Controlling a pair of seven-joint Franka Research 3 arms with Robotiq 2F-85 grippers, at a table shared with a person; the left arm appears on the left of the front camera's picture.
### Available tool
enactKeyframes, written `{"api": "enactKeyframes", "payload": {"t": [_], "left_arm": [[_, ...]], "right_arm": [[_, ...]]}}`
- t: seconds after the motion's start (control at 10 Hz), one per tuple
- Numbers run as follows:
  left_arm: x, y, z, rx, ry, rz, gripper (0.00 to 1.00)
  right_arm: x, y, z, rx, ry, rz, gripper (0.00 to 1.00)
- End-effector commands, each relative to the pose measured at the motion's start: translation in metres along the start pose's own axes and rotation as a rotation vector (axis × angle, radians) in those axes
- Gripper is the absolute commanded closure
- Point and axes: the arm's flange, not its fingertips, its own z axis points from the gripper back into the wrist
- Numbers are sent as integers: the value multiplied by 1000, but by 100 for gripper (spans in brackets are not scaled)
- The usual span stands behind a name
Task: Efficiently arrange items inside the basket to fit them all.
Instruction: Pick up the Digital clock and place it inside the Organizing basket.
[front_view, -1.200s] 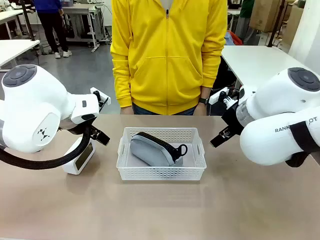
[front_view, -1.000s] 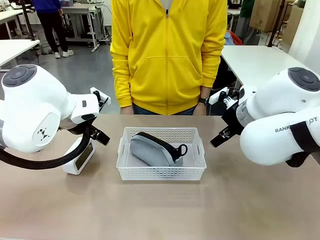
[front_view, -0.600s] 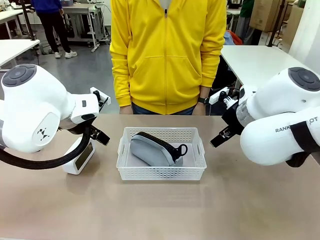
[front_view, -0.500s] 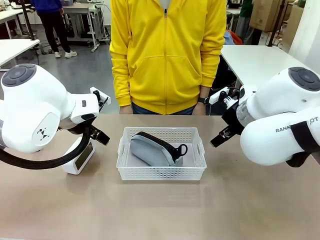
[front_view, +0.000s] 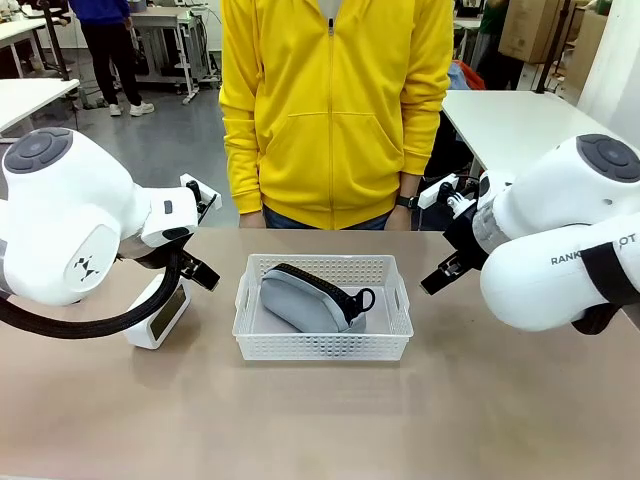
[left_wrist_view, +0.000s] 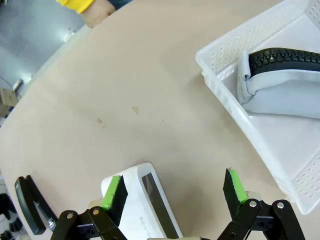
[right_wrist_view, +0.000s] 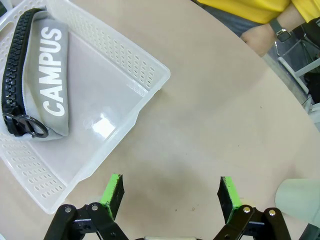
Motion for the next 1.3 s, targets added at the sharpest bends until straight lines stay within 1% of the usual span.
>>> {"api": "enactKeyframes", "payload": {"t": [0.0,0.3,0.4,0.5,0.6,0.7,0.8,0.9,1.0,1.1,1.2], "left_arm": [[0,0,0,0,0,-1,0],[0,0,0,0,0,0,0],[-1,-5,13,-84,-25,-29,0],[-5,-5,45,-215,-37,-32,0],[-10,-6,69,-235,-15,-10,0],[-18,-2,110,-399,-58,121,0],[-28,4,140,-428,-68,239,0],[-45,16,168,-522,-118,242,0],[-67,33,196,-721,-172,274,0],[-100,65,220,-847,-251,367,0],[-133,98,231,-908,-320,442,0]], "right_arm": [[0,0,0,0,0,-1,0],[0,0,0,0,0,0,0],[-2,-1,14,53,-5,-15,0],[-10,-6,46,103,-13,-56,0],[-19,-10,68,164,-17,-76,0],[-33,-18,100,265,38,-159,0],[-44,-23,128,346,-1,-308,0],[-68,-32,158,453,-128,-253,0],[-100,-47,183,521,-225,-284,0],[-143,-73,204,528,-311,-429,0],[-189,-97,214,577,-408,-563,0]]}}
